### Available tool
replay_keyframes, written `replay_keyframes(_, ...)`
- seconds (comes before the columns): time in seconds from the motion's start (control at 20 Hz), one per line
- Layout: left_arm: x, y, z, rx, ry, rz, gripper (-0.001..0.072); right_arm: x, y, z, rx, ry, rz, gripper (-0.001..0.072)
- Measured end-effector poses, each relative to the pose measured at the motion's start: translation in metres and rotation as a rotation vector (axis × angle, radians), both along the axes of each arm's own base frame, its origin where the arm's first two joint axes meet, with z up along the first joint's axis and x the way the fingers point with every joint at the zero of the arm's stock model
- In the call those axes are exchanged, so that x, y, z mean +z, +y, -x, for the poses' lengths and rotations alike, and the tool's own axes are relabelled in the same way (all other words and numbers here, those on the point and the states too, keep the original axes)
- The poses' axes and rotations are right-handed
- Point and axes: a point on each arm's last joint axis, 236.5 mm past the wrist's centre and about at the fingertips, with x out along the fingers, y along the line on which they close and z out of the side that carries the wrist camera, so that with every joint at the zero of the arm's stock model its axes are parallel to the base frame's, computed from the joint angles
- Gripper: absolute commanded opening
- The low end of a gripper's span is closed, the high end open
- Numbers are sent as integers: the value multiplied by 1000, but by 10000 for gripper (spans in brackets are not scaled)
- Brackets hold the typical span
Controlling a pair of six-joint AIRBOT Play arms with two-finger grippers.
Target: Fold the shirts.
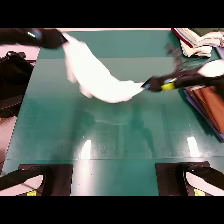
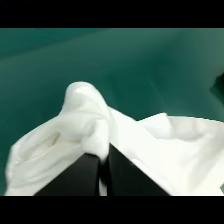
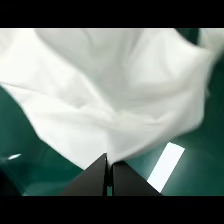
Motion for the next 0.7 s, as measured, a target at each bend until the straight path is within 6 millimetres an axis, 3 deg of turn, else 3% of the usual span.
replay_keyframes(0.1, 53, 7, 35, 3, -133, 13, 28, 69, -33, 9, -84, -168, 37, 16)
replay_keyframes(0.2, 79, 11, 59, 1, -200, 22, 29, 116, -56, 25, -145, -278, 69, 16)
replay_keyframes(0.25, 82, 10, 65, -6, -205, 21, 28, 129, -64, 32, -165, -304, 79, 16)
replay_keyframes(0.35, 72, -1, 72, -43, -177, 13, 28, 134, -73, 42, -182, -293, 103, 16)
replay_keyframes(0.45, 38, -22, 73, -106, -90, -9, 29, 115, -74, 46, -171, -221, 119, 16)
replay_keyframes(0.65, -79, -73, 92, -276, 206, -117, 31, 41, -66, 53, -116, -13, 156, 19)
replay_keyframes(0.7, -111, -81, 103, -316, 282, -153, 41, 24, -66, 57, -110, 30, 168, 112)
